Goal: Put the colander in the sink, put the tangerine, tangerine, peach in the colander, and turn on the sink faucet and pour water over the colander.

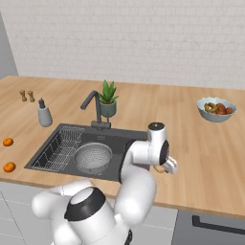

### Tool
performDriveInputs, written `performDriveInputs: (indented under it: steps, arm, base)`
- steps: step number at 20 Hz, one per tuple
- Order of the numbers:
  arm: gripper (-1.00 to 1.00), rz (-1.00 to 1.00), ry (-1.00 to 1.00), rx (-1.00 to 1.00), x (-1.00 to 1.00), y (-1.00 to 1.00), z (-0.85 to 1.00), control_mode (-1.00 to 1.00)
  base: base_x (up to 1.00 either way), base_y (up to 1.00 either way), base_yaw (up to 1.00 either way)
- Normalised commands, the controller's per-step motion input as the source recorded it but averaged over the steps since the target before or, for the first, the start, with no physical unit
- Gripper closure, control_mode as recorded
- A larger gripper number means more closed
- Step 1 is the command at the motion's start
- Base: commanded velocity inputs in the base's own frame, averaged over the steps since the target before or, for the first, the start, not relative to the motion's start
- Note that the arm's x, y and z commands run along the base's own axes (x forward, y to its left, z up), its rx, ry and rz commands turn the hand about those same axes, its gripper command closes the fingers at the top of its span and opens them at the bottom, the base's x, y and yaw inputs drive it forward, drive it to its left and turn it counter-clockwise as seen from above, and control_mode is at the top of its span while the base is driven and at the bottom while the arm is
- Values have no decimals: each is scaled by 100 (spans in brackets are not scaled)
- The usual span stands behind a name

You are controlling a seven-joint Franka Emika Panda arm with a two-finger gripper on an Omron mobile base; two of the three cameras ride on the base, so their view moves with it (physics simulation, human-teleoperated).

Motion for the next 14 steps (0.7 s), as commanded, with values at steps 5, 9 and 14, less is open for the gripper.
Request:
performDriveInputs:
  steps: [5,9,14]
  arm:
    - [100,19,-4,9,-1,78,29,-100]
    - [100,22,0,19,17,57,17,-100]
    - [100,22,-1,17,25,43,-2,-100]
  base:
    - [0,0,0]
    - [0,0,0]
    - [0,0,0]
